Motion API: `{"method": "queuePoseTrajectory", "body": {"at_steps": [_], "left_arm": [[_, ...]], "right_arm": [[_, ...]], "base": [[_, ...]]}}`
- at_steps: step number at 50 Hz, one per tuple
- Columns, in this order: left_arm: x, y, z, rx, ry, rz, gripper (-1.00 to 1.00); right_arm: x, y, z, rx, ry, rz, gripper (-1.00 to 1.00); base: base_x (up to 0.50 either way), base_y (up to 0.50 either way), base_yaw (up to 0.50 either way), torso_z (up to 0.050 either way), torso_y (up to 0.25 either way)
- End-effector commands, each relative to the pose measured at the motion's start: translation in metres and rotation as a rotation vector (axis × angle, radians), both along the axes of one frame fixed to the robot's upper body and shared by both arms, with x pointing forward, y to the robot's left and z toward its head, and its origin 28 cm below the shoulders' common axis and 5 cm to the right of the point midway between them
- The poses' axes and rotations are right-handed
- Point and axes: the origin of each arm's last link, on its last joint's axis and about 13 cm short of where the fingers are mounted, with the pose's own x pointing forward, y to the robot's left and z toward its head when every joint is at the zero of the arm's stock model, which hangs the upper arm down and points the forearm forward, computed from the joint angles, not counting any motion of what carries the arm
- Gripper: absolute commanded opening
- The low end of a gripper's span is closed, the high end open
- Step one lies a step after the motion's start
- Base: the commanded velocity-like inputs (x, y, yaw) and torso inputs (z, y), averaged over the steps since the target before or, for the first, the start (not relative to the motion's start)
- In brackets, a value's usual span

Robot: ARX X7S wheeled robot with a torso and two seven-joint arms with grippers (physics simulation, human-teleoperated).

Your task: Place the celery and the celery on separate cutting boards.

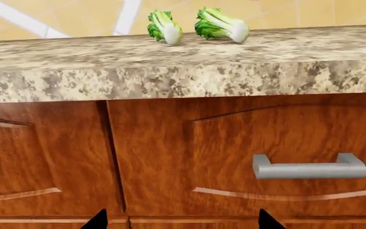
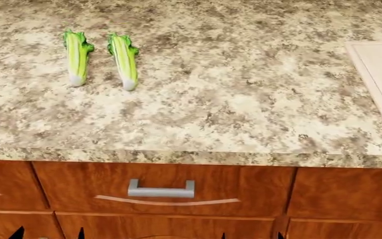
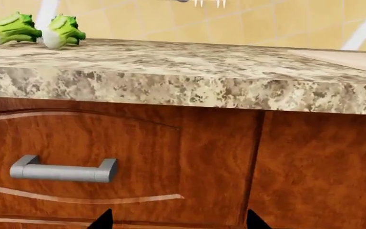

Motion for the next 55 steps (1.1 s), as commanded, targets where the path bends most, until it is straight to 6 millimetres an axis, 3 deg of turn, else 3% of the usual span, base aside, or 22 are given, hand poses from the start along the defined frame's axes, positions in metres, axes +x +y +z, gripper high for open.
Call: {"method": "queuePoseTrajectory", "body": {"at_steps": [1,10,16,43,46,48,52,55], "left_arm": [[0.0,0.002,-0.001,-0.013,0.005,0.018,1.0],[0.001,0.001,-0.001,0.003,0.01,0.027,1.0],[0.001,0.002,-0.001,0.023,-0.007,0.022,1.0],[0.0,0.002,0.003,0.012,-0.014,0.015,1.0],[-0.004,-0.002,0.026,0.008,-0.01,-0.082,1.0],[-0.007,-0.001,0.052,-0.07,-0.026,-0.08,1.0],[0.002,0.005,0.098,-0.051,-0.024,-0.132,1.0],[0.005,0.009,0.123,-0.004,-0.029,-0.154,1.0]], "right_arm": [[0.0,0.001,0.0,-0.012,0.005,0.001,1.0],[0.0,0.001,0.0,-0.017,0.006,0.0,1.0],[0.0,0.0,0.0,-0.011,0.006,-0.002,1.0],[0.001,0.0,0.001,0.007,0.023,-0.005,1.0],[0.003,-0.001,0.014,0.049,0.011,-0.02,1.0],[0.004,-0.003,0.03,0.038,-0.021,-0.034,1.0],[0.009,-0.013,0.082,0.035,-0.015,-0.016,1.0],[0.012,-0.023,0.109,0.005,-0.007,0.013,1.0]], "base": [[0.0,0.5,0.0,0.0,0.0],[0.0,0.5,0.0,0.0,0.0],[0.0,0.5,0.0,0.047,0.0],[0.0,0.0,0.0,0.05,0.0],[0.0,0.0,0.0,0.046,0.0],[0.0,0.0,0.0,0.0,0.0],[0.0,0.0,0.0,0.0,0.0],[0.0,0.0,0.0,0.0,0.0]]}}
